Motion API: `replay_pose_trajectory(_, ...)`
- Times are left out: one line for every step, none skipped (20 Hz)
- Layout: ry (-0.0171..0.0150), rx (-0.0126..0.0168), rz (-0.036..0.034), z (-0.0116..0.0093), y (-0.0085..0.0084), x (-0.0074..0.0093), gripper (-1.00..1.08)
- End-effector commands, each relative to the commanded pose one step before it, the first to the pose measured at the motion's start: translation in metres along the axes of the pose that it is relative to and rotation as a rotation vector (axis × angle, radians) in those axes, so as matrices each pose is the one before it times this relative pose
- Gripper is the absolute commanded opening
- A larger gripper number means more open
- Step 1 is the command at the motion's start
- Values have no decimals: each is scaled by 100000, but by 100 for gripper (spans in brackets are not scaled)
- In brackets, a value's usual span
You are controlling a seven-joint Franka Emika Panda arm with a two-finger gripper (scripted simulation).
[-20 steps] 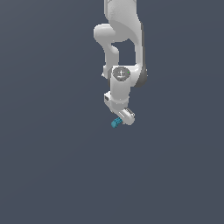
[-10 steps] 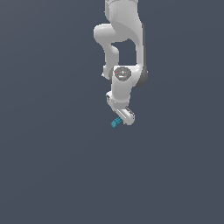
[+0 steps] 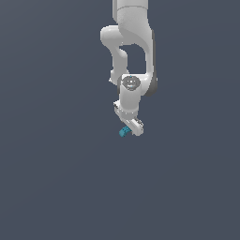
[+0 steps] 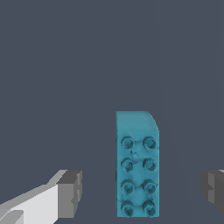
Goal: Pick up the object and move it to a goal position.
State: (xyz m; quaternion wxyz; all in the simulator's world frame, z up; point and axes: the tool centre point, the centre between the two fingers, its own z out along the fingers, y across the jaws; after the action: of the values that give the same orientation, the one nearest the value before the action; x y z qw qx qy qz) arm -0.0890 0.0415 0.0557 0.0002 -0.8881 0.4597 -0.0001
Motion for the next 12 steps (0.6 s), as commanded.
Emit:
replay_pose_trajectory(-27, -73, 142, 1186, 75, -24, 100)
replay_pose_trajectory(0, 0, 0, 473, -4, -25, 100)
replay_pose_trajectory(3, 6, 69, 408, 11, 12, 100)
replay_pose_trajectory(0, 0, 0, 352, -11, -14, 100)
replay_pose_trajectory(-3, 14, 68, 289, 5, 22, 100)
replay_pose_trajectory(0, 0, 0, 238, -14, -5, 100)
replay_pose_trajectory(0, 0, 0, 184, -13, -3, 100)
replay_pose_trajectory(0, 0, 0, 130, -11, -1, 100)
replay_pose_trajectory(0, 0, 0, 78, -7, 0, 100)
replay_pose_trajectory(0, 0, 0, 26, -2, 0, 100)
replay_pose_trajectory(0, 0, 0, 0, 0, 0, -100)
replay_pose_trajectory(0, 0, 0, 0, 0, 0, -100)
